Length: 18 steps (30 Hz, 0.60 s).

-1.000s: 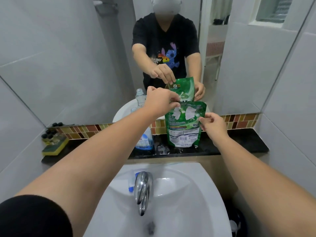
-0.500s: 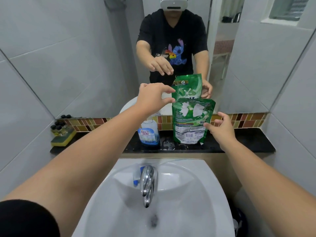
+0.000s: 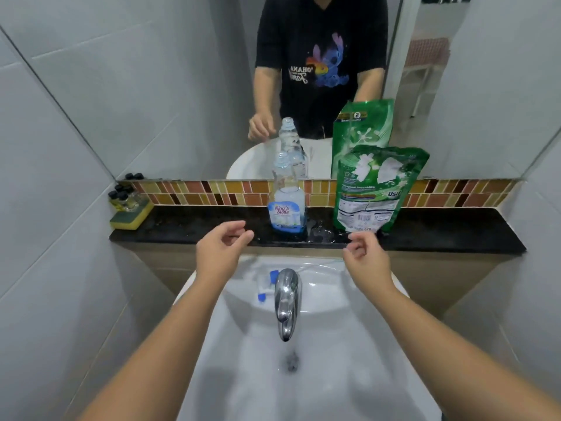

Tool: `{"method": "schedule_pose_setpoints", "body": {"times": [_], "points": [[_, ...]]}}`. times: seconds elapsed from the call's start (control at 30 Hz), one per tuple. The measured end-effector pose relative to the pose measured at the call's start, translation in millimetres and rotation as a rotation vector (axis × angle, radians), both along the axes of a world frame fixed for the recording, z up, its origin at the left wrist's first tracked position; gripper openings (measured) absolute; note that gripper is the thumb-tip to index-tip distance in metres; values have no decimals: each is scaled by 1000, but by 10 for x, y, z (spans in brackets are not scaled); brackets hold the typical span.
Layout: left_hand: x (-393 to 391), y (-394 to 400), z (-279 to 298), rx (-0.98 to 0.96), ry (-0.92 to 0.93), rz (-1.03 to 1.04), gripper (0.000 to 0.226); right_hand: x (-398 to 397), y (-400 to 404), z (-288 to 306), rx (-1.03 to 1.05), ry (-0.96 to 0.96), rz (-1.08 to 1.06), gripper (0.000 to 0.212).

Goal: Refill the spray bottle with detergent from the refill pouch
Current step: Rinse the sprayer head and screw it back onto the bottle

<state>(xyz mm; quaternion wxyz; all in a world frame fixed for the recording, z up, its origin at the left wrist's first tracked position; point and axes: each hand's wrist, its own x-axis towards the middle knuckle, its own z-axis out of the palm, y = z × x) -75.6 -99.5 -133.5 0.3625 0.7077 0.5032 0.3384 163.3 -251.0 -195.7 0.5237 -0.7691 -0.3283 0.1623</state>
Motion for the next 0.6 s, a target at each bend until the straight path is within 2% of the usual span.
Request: {"method": "schedule_pose_setpoints", "body": {"times": [0.1, 0.23, 0.5, 0.6], "points": [[-202, -18, -521, -212, 127, -13, 34, -197, 196, -115, -219, -88, 226, 25], [-275, 53, -988, -421, 215, -41, 46, -400, 363, -243, -238, -43, 298, 26], [-85, 163, -1406, -489, 302, -144, 70, -473, 487, -518, -365, 67, 244, 26], [9, 234, -1472, -534, 289, -153, 71, -547, 514, -499, -316, 109, 232, 23]]}}
